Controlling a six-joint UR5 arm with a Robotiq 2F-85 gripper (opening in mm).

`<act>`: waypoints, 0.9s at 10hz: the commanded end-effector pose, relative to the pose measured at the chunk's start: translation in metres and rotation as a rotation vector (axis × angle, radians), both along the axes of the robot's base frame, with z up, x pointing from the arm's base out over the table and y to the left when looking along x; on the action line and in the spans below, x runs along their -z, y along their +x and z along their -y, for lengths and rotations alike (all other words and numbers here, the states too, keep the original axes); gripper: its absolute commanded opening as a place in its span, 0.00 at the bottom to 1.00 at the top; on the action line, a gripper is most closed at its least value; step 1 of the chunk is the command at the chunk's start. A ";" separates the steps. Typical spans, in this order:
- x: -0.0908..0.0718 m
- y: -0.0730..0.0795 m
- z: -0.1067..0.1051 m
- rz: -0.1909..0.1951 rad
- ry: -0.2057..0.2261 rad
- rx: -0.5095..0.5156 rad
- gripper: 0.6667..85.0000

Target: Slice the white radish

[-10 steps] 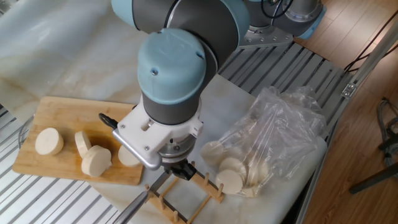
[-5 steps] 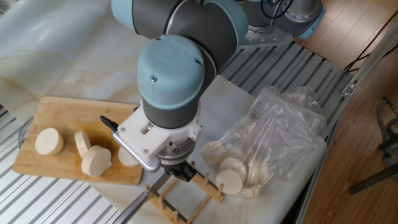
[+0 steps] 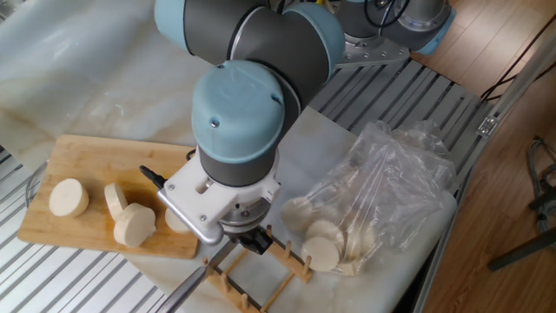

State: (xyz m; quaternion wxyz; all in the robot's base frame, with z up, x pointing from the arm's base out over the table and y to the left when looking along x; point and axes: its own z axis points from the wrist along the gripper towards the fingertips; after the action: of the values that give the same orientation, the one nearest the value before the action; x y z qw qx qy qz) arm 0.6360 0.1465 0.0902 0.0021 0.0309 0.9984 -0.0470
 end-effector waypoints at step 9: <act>-0.006 0.008 -0.017 -0.014 0.003 0.009 0.21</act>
State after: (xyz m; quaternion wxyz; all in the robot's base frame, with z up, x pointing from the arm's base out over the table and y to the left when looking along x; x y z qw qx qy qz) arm 0.6422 0.1552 0.0905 -0.0013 0.0334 0.9981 -0.0516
